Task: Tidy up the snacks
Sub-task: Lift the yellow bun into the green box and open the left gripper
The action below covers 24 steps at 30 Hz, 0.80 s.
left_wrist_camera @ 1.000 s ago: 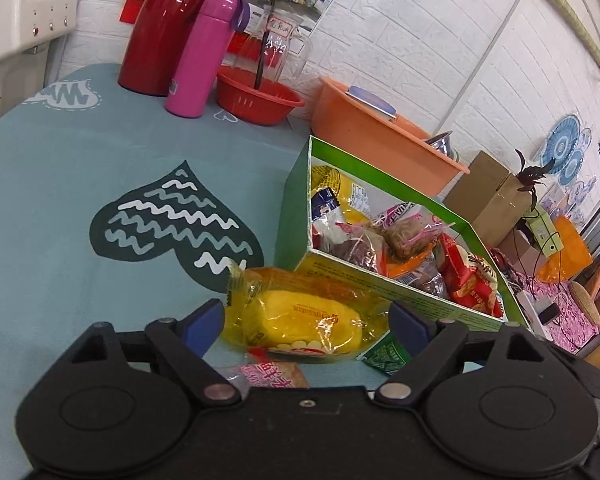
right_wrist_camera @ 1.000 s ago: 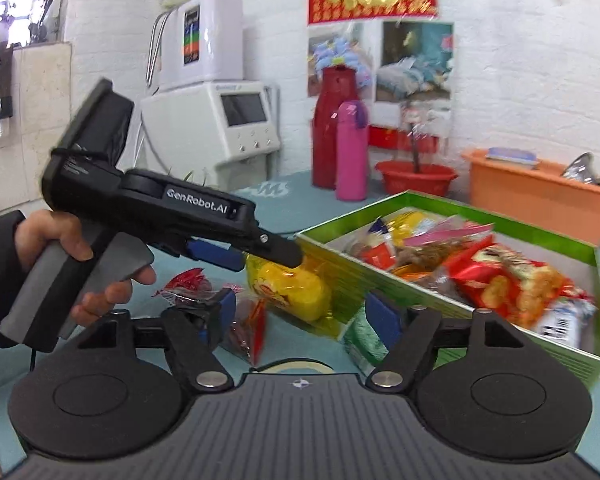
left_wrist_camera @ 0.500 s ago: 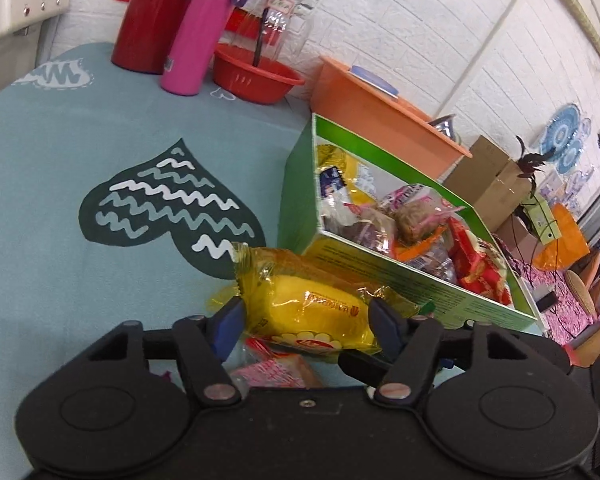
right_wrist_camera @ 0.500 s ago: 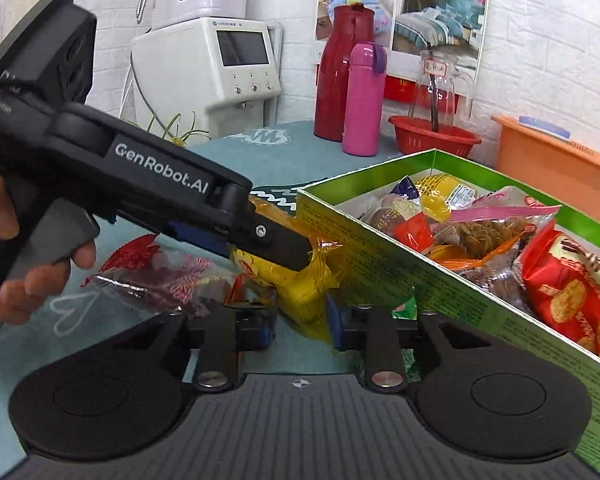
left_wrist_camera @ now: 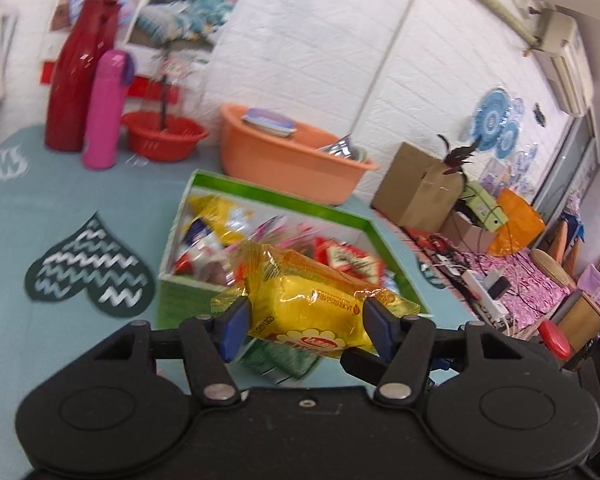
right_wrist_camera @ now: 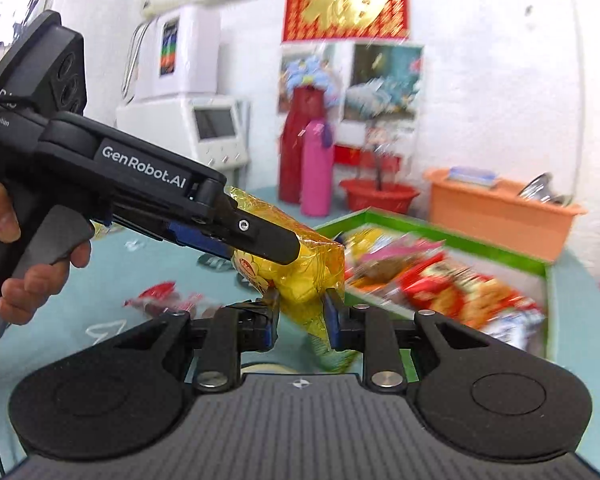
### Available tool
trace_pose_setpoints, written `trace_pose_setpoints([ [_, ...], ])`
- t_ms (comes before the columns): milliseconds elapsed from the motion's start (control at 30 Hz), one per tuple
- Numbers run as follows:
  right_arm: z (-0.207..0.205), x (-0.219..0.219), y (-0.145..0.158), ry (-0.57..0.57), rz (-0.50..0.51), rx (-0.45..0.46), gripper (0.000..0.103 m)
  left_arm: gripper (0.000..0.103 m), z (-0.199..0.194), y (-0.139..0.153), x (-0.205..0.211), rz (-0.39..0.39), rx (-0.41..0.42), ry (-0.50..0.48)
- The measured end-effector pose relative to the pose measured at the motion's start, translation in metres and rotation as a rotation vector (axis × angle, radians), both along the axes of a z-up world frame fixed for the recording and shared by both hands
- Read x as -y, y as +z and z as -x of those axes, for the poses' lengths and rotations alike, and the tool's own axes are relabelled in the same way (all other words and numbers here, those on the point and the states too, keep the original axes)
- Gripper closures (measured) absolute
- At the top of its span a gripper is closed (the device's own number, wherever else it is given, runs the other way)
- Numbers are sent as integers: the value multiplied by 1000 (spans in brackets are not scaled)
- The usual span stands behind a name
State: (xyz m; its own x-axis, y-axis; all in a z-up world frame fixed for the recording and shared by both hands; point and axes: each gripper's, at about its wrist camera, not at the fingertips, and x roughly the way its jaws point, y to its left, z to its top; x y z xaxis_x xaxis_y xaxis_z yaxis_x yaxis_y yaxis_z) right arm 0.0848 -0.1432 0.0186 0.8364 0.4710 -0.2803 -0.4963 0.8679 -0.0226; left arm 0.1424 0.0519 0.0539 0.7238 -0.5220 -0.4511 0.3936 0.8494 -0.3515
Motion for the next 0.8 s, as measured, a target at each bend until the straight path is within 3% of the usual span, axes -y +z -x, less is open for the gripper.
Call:
trace_pose_setpoints([
  [400, -32, 56, 13, -165, -43, 47, 60, 23, -51, 14, 71, -6, 69, -107],
  [800, -101, 73, 4, -220, -55, 37, 59, 23, -128, 4, 83, 21, 49, -102],
])
